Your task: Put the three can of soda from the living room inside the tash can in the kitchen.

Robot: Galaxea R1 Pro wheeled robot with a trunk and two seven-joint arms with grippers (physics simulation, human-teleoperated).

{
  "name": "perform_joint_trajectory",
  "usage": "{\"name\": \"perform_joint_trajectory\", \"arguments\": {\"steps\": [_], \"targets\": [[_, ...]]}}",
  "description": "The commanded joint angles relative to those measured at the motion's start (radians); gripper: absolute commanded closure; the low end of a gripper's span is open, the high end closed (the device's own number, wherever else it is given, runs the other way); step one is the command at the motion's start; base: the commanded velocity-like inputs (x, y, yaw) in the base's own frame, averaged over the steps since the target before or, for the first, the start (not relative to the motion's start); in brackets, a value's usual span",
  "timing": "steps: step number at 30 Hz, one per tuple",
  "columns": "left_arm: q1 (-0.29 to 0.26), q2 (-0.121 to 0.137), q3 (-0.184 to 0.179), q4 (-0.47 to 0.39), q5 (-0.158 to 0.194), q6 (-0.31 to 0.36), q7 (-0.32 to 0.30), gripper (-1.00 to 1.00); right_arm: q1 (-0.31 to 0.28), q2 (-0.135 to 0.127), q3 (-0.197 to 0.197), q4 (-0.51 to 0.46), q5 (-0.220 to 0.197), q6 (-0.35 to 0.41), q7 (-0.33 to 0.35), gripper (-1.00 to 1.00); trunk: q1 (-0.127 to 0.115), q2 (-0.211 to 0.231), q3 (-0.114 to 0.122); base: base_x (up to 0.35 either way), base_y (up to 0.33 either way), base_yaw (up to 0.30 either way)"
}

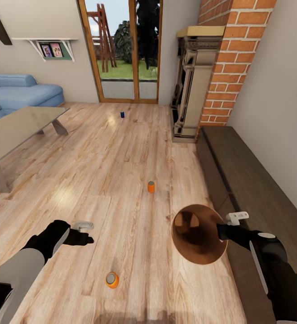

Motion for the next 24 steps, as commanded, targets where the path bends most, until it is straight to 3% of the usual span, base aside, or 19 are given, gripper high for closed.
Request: {"name": "perform_joint_trajectory", "arguments": {"steps": [1, 24], "targets": [[0.000, -0.003, 0.000, -0.001, 0.000, 0.000, 0.000, -1.00, -0.005, 0.000, 0.000, -0.001, -0.018, 0.005, 0.008, 1.00, 0.004, -0.007, -0.004, 0.000, 0.000, 0.000], [0.000, -0.017, 0.000, -0.007, 0.000, -0.002, 0.001, -1.00, -0.014, 0.000, 0.000, -0.003, -0.017, 0.008, 0.008, 1.00, 0.092, -0.168, -0.110, 0.000, 0.000, 0.000]]}}
